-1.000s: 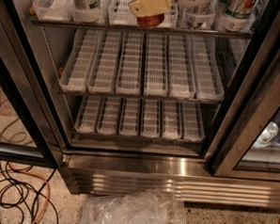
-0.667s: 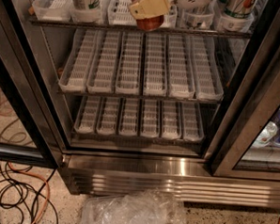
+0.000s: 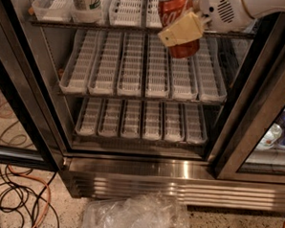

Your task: Pick coke can from top shelf of fridge

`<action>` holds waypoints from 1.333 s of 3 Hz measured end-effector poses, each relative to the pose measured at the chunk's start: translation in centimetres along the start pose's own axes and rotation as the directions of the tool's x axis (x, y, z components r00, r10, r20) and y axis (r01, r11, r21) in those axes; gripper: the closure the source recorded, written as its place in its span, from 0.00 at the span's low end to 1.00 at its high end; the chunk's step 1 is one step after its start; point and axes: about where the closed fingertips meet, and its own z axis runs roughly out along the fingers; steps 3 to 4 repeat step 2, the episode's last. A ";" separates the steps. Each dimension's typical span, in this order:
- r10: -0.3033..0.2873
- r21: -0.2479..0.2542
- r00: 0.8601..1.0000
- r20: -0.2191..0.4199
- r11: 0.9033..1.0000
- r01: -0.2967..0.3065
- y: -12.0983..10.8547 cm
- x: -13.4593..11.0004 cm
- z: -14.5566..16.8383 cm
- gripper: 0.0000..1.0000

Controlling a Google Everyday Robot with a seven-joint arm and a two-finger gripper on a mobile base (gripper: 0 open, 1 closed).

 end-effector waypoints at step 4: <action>0.047 0.016 0.997 -0.058 0.999 -0.046 1.2 1.8 -1.5 1.00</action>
Offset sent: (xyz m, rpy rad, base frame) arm -0.0165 -0.0123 -0.0070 -0.0229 0.0406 -0.0419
